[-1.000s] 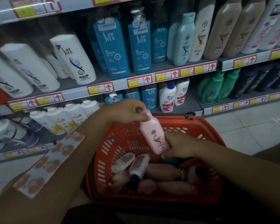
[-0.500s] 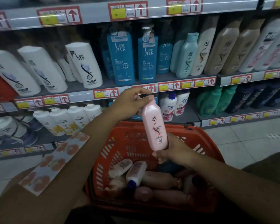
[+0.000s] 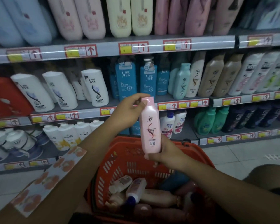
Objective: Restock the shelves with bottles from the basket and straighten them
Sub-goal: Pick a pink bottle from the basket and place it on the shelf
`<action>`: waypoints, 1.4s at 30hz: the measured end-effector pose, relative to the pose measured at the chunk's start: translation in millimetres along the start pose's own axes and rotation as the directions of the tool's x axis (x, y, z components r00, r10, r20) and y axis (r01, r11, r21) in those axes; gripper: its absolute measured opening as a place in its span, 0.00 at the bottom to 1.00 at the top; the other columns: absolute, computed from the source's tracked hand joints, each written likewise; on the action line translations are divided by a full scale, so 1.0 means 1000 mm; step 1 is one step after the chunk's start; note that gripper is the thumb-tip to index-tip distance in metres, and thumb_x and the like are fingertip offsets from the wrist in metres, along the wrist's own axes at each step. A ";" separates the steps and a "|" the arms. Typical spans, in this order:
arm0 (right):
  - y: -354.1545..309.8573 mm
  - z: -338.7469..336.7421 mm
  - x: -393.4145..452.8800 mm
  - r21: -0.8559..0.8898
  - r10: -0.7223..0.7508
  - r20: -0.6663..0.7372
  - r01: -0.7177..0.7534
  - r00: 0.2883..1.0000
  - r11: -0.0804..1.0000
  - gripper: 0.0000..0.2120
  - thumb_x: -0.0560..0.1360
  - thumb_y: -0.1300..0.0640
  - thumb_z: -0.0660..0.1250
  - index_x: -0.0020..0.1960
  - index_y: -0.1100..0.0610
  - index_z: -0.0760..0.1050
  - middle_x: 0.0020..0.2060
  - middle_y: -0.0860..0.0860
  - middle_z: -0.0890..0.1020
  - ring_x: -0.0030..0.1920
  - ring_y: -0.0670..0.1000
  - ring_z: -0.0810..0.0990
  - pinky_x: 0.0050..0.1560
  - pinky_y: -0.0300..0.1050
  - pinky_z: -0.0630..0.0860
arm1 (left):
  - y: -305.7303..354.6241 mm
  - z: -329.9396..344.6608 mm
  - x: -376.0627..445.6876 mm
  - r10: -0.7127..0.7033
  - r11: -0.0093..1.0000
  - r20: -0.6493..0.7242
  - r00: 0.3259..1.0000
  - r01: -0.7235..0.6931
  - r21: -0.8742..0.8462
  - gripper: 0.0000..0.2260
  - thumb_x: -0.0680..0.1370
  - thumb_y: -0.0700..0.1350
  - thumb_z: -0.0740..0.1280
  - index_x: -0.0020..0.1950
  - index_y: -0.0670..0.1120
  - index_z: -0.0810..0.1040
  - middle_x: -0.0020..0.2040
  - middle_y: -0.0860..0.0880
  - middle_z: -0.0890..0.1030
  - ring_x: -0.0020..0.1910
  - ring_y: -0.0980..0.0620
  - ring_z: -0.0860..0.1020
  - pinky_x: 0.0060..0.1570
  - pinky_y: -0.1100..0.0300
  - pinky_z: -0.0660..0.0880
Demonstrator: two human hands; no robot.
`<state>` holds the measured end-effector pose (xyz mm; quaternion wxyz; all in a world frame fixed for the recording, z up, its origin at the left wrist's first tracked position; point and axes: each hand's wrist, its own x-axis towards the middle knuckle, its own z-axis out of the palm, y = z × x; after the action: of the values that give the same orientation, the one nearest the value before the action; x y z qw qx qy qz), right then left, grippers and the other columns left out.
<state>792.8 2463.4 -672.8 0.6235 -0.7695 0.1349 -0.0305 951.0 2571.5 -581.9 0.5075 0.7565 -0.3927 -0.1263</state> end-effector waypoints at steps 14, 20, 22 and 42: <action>-0.131 -0.012 -0.007 -0.148 -0.232 0.044 0.236 0.972 0.960 0.29 0.73 0.66 0.75 0.67 0.52 0.65 0.53 0.51 0.80 0.34 0.41 0.82 0.33 0.41 0.78 | 0.114 -0.071 -0.011 0.156 0.988 -0.173 0.973 -0.151 0.042 0.11 0.84 0.49 0.62 0.64 0.61 0.75 0.55 0.51 0.80 0.53 0.53 0.82 0.48 0.55 0.83; -0.166 -0.014 -0.002 -0.071 -0.264 -0.017 0.262 0.964 0.962 0.21 0.75 0.63 0.74 0.63 0.51 0.69 0.52 0.52 0.82 0.36 0.46 0.81 0.41 0.48 0.83 | 0.162 -0.087 -0.016 0.228 0.972 -0.187 0.955 -0.212 0.101 0.13 0.84 0.50 0.61 0.67 0.59 0.74 0.54 0.57 0.77 0.52 0.54 0.81 0.48 0.52 0.83; -0.172 -0.017 0.001 0.025 -0.224 -0.066 0.226 0.972 0.974 0.20 0.76 0.62 0.73 0.64 0.54 0.71 0.51 0.55 0.83 0.36 0.49 0.81 0.42 0.48 0.82 | 0.174 -0.089 -0.014 0.259 0.963 -0.184 0.948 -0.239 0.121 0.13 0.84 0.51 0.60 0.69 0.60 0.74 0.55 0.57 0.76 0.53 0.54 0.80 0.45 0.55 0.81; -0.213 -0.024 0.018 0.172 -0.283 -0.100 0.297 0.954 0.939 0.12 0.82 0.52 0.65 0.63 0.54 0.74 0.52 0.59 0.83 0.36 0.54 0.79 0.44 0.49 0.81 | 0.185 -0.123 -0.002 0.240 0.970 -0.276 0.931 -0.220 0.100 0.18 0.84 0.47 0.63 0.73 0.60 0.69 0.65 0.52 0.77 0.56 0.51 0.82 0.51 0.48 0.83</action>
<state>841.2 2475.8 -463.2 0.6756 -0.7180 0.0396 -0.1627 936.0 2622.7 -366.7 0.5446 0.7320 -0.4052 0.0578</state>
